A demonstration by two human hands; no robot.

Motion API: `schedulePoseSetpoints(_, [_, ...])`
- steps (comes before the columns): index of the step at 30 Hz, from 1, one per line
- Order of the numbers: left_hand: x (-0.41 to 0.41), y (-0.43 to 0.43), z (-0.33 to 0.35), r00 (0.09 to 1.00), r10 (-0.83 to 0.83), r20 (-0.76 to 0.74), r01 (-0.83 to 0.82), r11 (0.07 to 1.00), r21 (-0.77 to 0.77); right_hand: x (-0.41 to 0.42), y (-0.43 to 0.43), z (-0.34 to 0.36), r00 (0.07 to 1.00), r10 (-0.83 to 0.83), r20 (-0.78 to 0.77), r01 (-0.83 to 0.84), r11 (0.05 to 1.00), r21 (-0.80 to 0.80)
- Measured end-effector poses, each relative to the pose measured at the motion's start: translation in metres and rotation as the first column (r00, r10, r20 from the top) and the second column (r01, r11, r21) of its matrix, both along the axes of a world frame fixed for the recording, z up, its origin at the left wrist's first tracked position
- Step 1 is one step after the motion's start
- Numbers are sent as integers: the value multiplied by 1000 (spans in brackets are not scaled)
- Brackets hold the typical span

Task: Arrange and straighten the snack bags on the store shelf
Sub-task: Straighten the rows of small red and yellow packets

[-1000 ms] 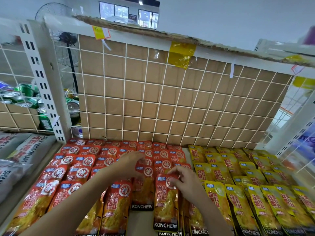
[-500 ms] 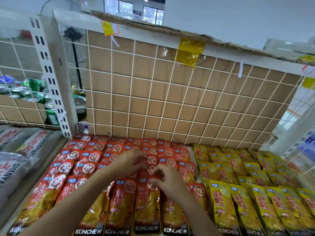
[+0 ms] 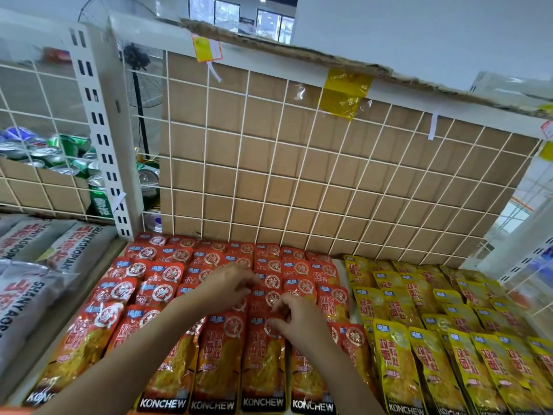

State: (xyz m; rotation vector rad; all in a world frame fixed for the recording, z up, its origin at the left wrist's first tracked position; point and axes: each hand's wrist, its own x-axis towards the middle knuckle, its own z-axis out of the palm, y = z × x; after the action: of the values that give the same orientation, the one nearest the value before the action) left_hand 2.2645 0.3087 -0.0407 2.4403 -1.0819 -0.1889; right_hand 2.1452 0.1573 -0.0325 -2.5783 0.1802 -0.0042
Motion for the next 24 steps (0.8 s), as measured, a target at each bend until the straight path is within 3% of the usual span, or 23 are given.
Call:
schedulePoseSetpoints(16, [-6,-1,3,1000,-18,-4,18,1000,-5,0,4,-3,999,-3,39,6,997,-80])
schedulePoseSetpoints(24, [-10,25,2,998,46,30,-44,996,-81,0,-1,-1,985,-21,170,18,1000,19])
